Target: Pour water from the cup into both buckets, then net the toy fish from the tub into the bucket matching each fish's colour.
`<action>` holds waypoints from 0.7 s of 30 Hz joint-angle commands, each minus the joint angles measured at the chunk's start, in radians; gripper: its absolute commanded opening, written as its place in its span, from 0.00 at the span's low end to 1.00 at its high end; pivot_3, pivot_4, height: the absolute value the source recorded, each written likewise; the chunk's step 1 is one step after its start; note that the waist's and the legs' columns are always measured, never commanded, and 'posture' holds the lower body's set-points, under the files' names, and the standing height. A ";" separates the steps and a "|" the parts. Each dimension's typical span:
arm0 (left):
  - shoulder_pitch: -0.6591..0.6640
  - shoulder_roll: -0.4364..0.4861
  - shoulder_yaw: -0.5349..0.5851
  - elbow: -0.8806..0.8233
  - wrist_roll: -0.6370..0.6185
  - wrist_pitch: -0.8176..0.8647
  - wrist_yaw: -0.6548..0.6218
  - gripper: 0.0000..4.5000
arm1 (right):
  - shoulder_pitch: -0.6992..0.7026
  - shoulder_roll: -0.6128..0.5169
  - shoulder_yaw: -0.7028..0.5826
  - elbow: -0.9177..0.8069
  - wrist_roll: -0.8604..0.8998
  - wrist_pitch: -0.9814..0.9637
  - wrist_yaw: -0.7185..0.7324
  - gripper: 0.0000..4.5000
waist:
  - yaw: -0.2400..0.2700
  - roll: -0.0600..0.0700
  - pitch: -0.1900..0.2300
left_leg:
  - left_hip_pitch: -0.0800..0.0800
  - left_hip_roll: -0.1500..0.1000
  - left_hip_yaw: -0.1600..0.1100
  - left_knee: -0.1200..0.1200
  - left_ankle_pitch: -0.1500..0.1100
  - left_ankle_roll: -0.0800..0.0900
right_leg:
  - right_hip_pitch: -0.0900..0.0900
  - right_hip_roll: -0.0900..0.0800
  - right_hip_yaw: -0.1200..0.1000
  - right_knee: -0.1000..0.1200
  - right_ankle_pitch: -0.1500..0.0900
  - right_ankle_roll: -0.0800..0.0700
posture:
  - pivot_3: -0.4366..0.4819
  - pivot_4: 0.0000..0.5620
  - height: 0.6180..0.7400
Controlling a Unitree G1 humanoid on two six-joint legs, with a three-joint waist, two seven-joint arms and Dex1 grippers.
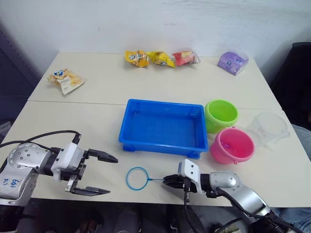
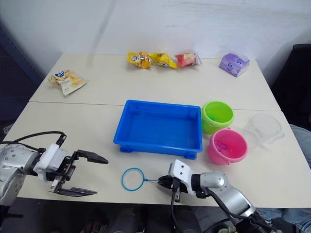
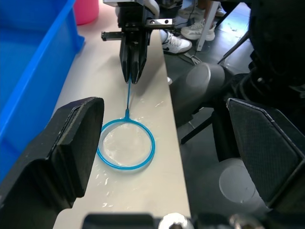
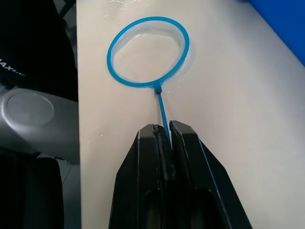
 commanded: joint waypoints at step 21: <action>-0.087 0.075 0.133 0.565 0.264 -0.304 0.169 1.00 | 0.551 -0.262 -1.129 -0.245 0.476 -0.093 0.413 0.99 | 0.002 -0.002 -0.001 | 0.001 0.000 0.001 -0.001 -0.003 0.003 | 0.002 0.000 0.000 -0.002 0.000 0.001 | 0.48 0.27 1.00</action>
